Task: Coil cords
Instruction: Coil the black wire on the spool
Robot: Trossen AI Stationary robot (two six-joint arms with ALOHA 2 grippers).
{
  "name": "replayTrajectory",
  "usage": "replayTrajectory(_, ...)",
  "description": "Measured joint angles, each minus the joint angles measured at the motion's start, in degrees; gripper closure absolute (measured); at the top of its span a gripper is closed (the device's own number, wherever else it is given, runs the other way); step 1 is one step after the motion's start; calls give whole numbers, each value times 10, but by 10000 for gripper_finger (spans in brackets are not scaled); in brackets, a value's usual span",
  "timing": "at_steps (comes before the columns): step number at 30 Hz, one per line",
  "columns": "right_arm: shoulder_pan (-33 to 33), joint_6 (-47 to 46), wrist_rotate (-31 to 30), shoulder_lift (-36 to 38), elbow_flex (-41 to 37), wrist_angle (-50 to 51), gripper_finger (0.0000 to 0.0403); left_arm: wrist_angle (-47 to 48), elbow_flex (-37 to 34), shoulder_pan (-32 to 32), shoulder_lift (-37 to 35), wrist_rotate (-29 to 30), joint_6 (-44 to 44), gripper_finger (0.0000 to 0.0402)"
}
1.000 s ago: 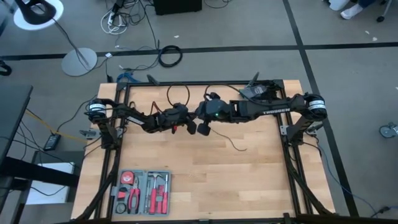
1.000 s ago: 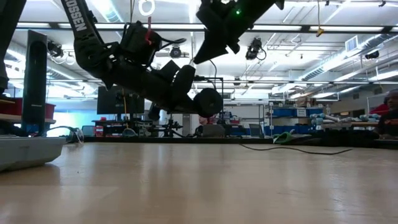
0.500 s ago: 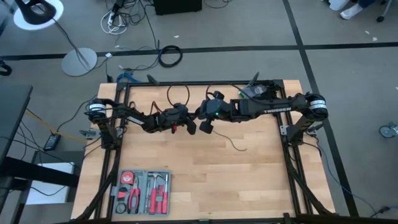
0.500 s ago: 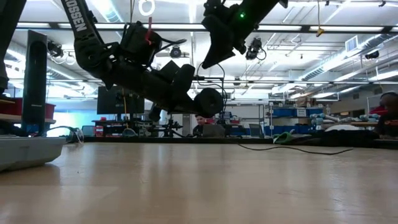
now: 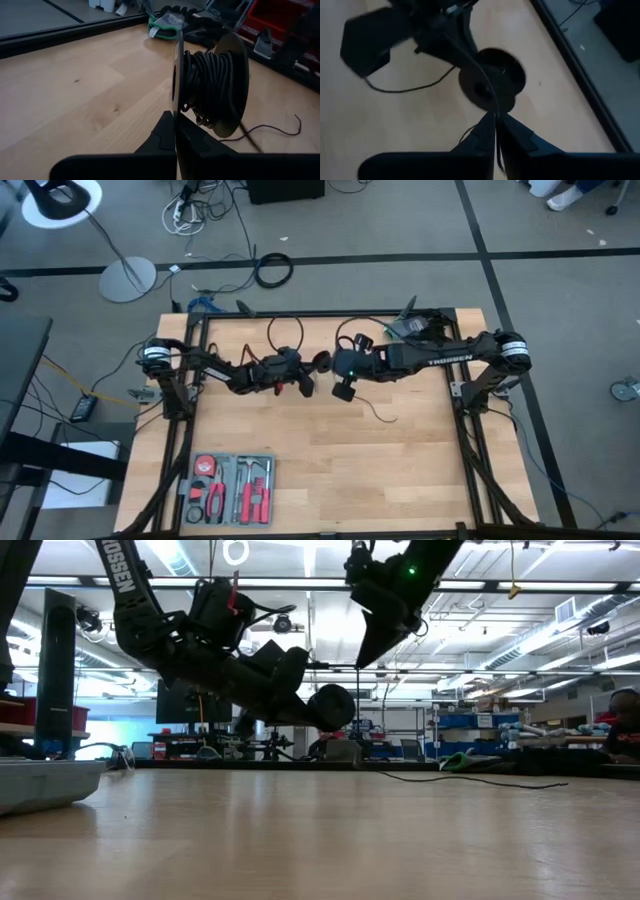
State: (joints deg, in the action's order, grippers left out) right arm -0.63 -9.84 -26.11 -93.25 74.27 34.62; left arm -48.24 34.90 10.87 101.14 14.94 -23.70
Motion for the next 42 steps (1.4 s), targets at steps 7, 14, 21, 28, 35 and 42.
replayTrajectory(7,27,-55,-30,7,-74,-34,342,-101,-60,0,0,0,-26,401)
replayTrajectory(14,66,-85,-40,21,-229,-266,312,-255,-141,-1,0,0,-47,401)
replayTrajectory(21,55,-81,-21,17,-407,-720,308,-381,-175,-15,0,-12,-50,401)
replayTrajectory(28,9,-50,62,-3,-451,-944,303,-410,-177,-35,0,-21,-48,401)
replayTrajectory(35,0,-35,118,-4,-416,-865,292,-409,-156,-55,0,-21,-34,401)
replayTrajectory(42,0,-31,145,-14,-409,-833,291,-329,-78,-69,-2,-53,7,401)
